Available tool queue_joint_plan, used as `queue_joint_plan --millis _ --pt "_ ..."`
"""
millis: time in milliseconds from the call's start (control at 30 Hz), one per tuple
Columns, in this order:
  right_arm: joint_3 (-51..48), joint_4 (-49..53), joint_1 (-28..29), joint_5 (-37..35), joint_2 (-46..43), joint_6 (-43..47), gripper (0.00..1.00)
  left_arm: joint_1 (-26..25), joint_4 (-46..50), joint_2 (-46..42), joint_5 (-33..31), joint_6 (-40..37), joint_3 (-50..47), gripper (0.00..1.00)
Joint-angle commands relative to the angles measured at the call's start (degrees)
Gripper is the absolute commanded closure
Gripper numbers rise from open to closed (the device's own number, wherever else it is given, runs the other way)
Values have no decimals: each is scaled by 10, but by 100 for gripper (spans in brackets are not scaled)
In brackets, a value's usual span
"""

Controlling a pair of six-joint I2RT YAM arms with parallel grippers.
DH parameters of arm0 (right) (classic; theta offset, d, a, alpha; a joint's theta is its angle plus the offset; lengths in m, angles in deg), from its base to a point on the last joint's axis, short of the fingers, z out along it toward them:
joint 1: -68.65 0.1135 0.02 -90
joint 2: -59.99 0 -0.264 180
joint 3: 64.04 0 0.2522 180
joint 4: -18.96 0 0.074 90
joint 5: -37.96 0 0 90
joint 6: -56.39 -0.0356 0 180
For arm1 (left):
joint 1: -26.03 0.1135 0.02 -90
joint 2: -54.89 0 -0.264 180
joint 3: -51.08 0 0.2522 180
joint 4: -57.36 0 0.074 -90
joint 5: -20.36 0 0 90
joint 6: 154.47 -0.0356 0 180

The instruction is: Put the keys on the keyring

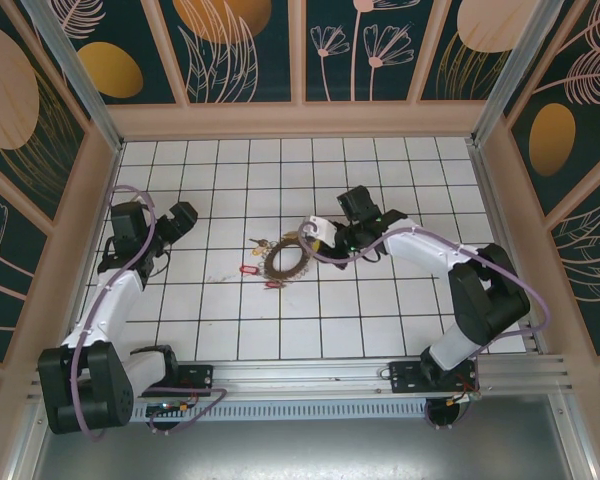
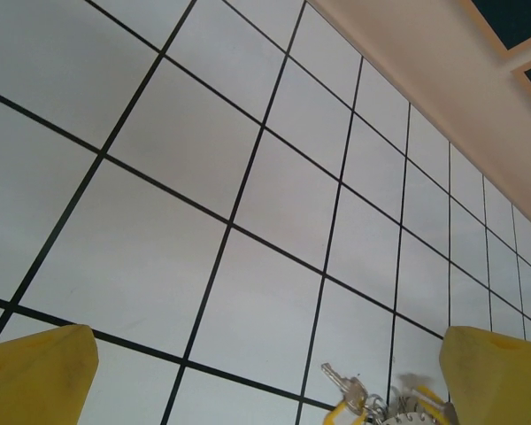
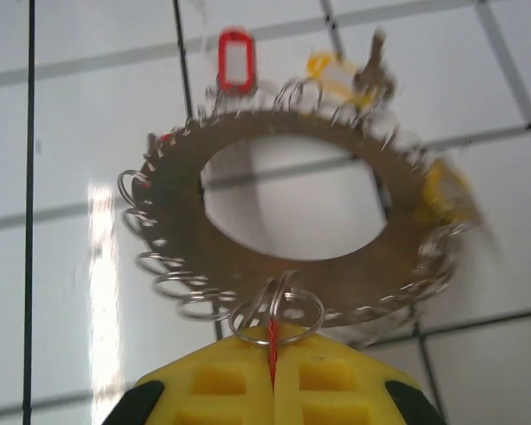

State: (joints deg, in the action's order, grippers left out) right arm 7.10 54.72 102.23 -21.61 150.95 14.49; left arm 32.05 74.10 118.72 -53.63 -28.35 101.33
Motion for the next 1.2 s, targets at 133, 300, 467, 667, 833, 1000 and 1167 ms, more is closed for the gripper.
queue_joint_plan --millis 133,300,467,667,833,1000,1167 --pt "-60 94 2 -119 6 80 86 3 -23 -27 -16 12 -33 1" --pt "-62 173 -4 -208 -10 96 73 3 -13 -38 -28 -17 -37 1" --pt "-49 183 -43 -162 -106 75 72 3 -26 -59 -33 -69 -42 1" --pt "-69 -17 -126 0 -321 -56 47 3 -53 -103 -13 -164 -46 1" --pt "-171 -283 -163 -43 -462 -234 1 3 -110 -120 32 -252 -56 1" --pt "-264 -403 -169 -272 -517 -366 1 3 -235 -131 0 -290 -120 1" --pt "-407 -565 -224 -362 -537 -422 1 2 -410 -76 -5 -303 -209 1"
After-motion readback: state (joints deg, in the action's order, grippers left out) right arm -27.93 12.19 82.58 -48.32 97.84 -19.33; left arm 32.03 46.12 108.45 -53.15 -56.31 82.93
